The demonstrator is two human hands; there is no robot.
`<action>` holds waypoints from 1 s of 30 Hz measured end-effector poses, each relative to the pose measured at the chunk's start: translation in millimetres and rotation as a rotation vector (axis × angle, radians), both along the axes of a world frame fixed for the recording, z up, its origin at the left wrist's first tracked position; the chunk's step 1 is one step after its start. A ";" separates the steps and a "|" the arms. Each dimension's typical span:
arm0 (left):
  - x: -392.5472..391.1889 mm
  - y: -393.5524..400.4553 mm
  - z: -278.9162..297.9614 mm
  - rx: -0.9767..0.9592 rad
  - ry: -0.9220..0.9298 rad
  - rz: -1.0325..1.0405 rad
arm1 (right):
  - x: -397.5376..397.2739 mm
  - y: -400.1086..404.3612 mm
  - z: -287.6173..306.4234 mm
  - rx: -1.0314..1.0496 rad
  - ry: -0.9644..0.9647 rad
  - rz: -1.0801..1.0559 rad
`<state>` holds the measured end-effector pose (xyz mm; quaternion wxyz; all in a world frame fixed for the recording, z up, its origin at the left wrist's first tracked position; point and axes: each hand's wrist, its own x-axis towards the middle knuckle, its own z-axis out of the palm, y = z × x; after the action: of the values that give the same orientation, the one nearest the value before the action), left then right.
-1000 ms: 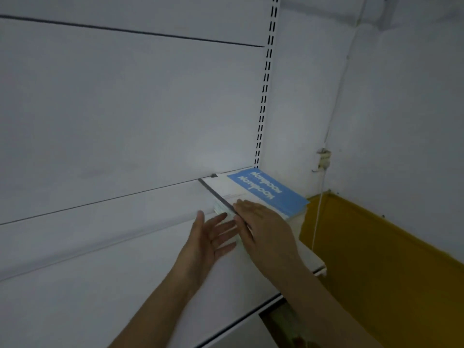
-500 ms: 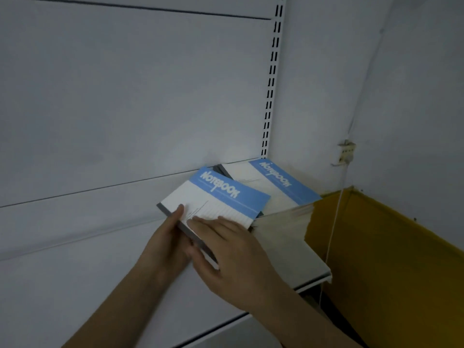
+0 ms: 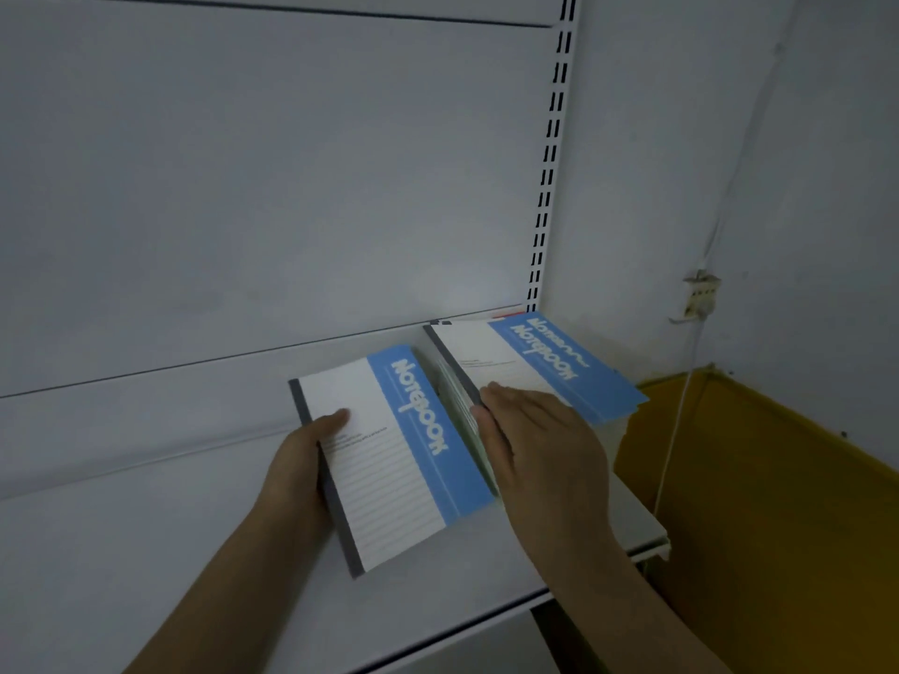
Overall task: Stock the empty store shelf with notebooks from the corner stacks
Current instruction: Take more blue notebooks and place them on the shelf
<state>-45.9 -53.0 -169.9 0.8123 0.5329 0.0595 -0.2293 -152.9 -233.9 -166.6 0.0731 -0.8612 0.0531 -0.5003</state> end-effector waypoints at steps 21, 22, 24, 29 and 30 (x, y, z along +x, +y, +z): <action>5.6 7.8 -4.4 -0.097 -0.144 -0.045 | 0.6 59.3 -4.1 -0.095 0.080 0.248; 6.4 8.6 -5.0 -0.092 -0.138 -0.025 | -2.7 48.4 -0.2 -0.056 0.085 0.158; 9.4 10.1 -6.2 -0.087 -0.118 -0.008 | -6.1 25.3 0.4 0.022 0.164 -0.054; 11.8 9.6 -7.3 -0.049 -0.099 -0.016 | -10.8 -3.8 -20.8 0.093 0.206 -0.117; 12.2 9.3 -7.7 -0.049 -0.090 -0.018 | -12.5 -4.4 -22.1 0.086 0.180 -0.094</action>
<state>-33.7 -43.7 -177.6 0.8248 0.5231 0.0125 -0.2141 -165.4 -238.3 -188.6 0.0814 -0.8952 0.1209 -0.4212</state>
